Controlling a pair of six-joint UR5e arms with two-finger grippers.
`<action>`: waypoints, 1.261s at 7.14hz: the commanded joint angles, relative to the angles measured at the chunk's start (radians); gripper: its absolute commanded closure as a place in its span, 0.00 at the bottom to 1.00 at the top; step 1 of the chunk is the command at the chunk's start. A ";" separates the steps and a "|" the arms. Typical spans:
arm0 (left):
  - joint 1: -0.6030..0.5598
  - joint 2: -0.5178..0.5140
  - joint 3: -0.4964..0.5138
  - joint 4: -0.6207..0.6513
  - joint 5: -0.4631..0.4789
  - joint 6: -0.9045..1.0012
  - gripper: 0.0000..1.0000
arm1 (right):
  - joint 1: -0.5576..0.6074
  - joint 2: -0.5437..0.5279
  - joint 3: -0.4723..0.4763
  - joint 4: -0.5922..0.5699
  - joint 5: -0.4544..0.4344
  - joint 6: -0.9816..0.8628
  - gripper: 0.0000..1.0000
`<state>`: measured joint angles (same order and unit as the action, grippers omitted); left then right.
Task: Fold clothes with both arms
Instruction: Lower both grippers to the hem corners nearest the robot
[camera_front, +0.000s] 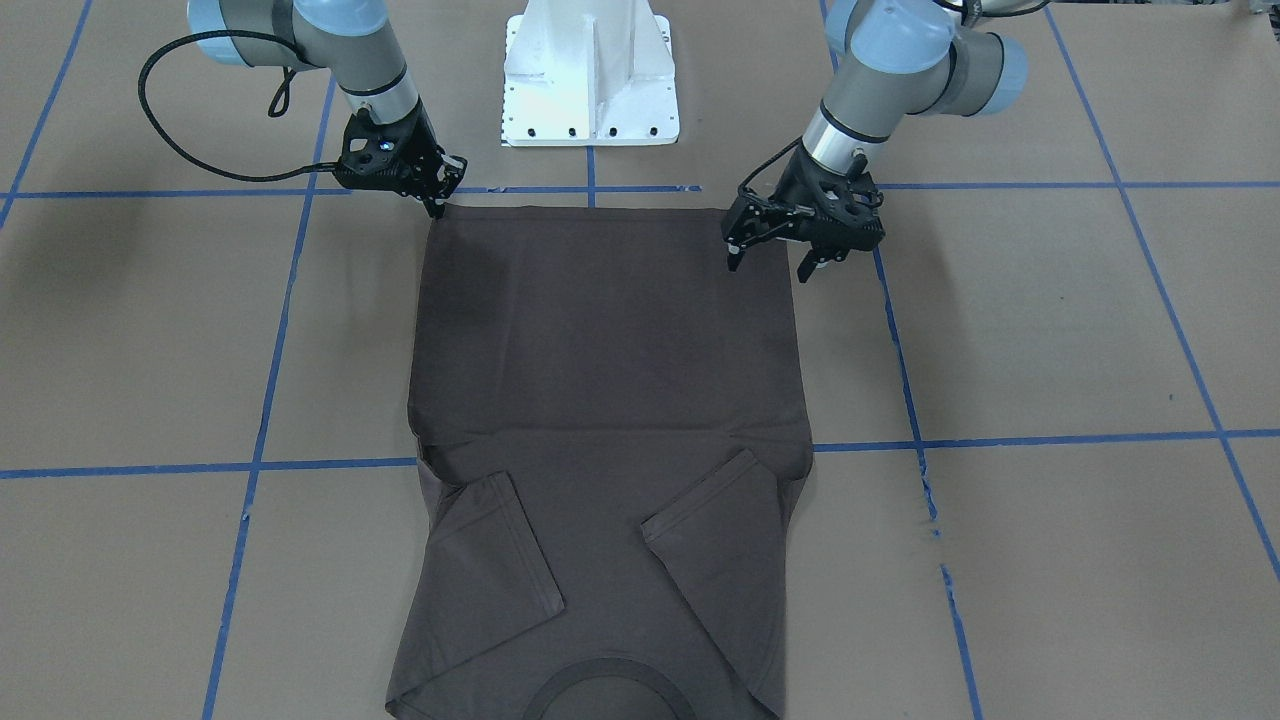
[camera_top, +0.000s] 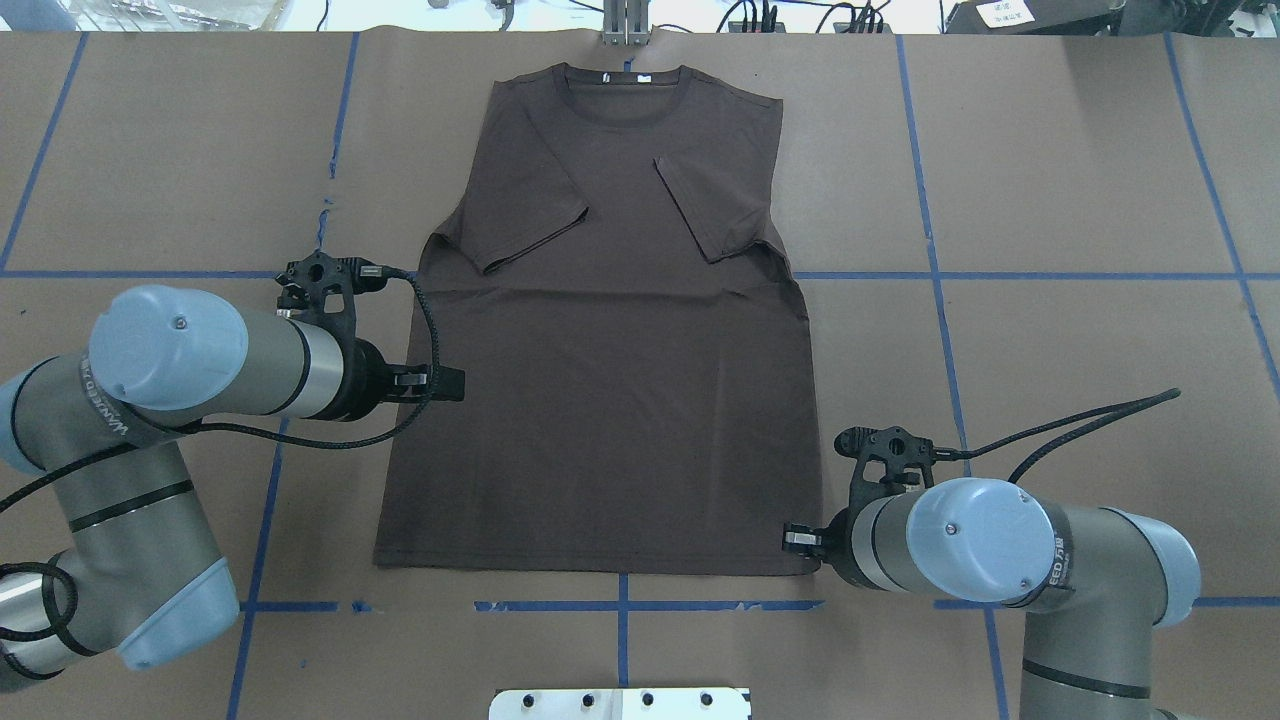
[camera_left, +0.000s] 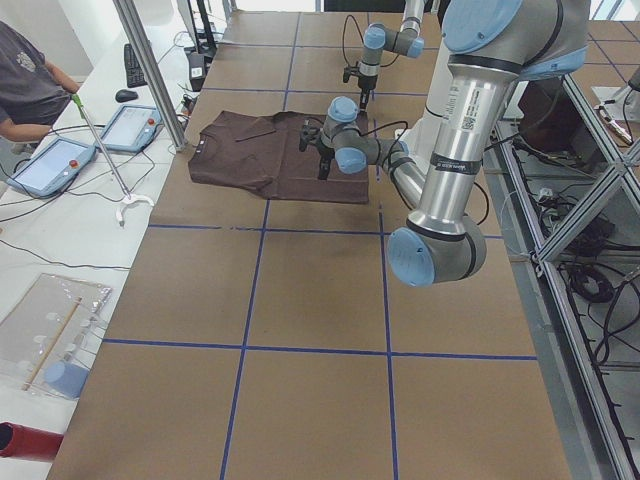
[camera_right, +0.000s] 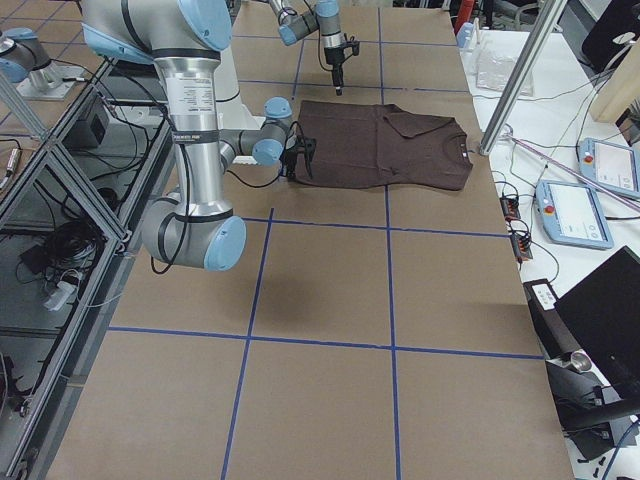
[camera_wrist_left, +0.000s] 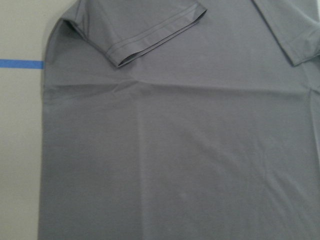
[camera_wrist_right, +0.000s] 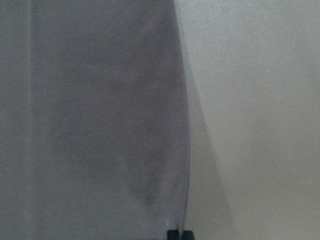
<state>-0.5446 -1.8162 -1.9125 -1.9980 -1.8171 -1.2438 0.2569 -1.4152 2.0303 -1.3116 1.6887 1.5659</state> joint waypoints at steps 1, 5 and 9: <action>0.000 0.128 -0.054 0.005 0.001 -0.013 0.00 | 0.001 0.004 0.018 0.002 -0.003 0.009 1.00; 0.139 0.152 -0.046 0.002 0.016 -0.466 0.00 | 0.001 0.012 0.036 0.003 0.005 0.009 1.00; 0.212 0.141 -0.042 0.030 0.091 -0.537 0.02 | 0.002 0.013 0.036 0.002 0.006 0.011 1.00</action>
<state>-0.3493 -1.6737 -1.9554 -1.9753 -1.7385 -1.7649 0.2586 -1.4026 2.0660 -1.3099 1.6949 1.5757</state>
